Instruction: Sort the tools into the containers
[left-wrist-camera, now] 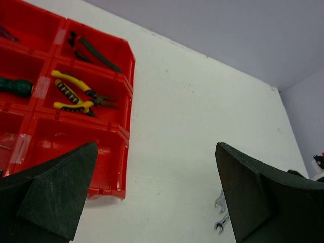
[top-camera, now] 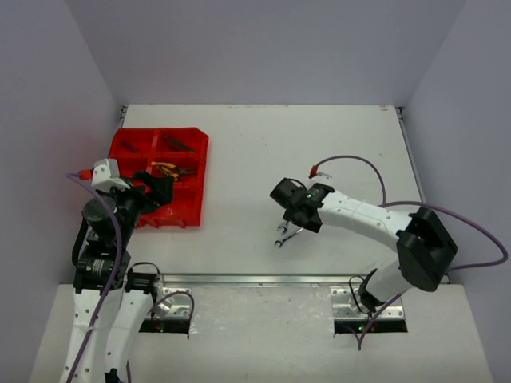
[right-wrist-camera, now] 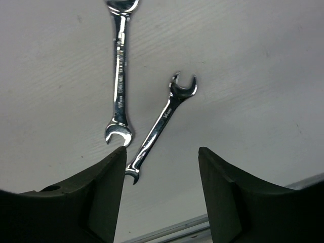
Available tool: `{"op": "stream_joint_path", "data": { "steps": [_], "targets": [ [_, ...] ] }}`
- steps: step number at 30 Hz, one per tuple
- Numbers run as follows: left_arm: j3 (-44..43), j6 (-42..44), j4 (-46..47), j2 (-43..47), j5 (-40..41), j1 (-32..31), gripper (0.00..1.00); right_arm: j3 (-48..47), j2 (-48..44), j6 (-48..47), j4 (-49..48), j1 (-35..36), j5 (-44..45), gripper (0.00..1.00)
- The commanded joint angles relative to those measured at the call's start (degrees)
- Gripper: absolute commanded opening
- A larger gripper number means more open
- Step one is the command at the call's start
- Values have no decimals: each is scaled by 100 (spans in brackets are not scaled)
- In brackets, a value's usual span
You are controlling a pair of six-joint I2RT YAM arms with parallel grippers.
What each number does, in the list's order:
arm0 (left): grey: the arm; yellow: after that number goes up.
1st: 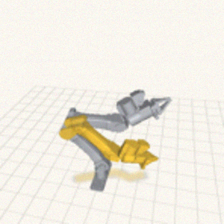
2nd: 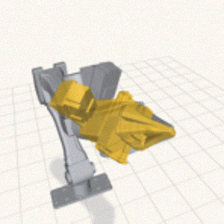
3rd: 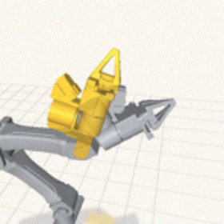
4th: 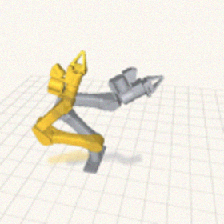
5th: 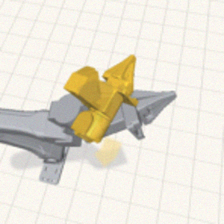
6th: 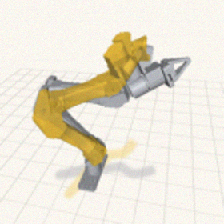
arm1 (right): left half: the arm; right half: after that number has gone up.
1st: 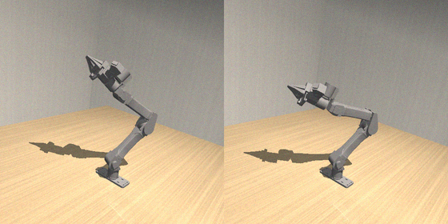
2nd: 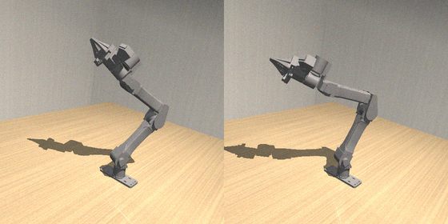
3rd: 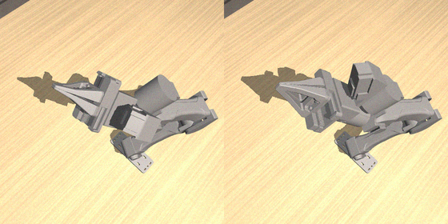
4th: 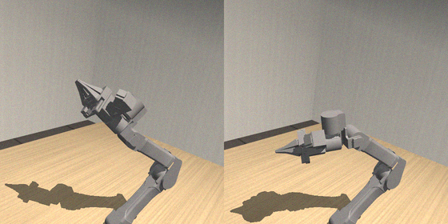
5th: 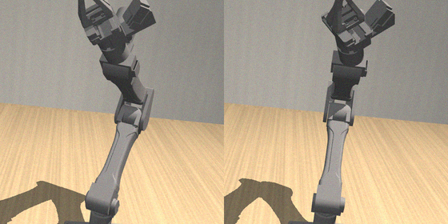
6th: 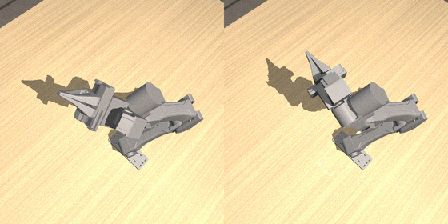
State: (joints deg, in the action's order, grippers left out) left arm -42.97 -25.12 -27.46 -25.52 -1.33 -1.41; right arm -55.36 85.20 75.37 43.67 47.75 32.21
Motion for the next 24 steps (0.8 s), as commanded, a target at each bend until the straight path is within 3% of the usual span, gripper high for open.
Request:
{"op": "stream_joint_path", "data": {
  "steps": [1,5,11,24],
  "targets": [
    [28,314,94,189,-571,27,100,-471,430,2222,1649,-20,505,59],
    [202,297,262,285,-800,21,100,-966,1052,2634,2006,-25,340,62],
    [243,265,279,346,-772,-160,100,-526,1066,2580,1022,-29,79,61],
    [254,236,276,416,-693,-311,100,-390,1574,2606,176,-85,-271,54]
  ]
}}
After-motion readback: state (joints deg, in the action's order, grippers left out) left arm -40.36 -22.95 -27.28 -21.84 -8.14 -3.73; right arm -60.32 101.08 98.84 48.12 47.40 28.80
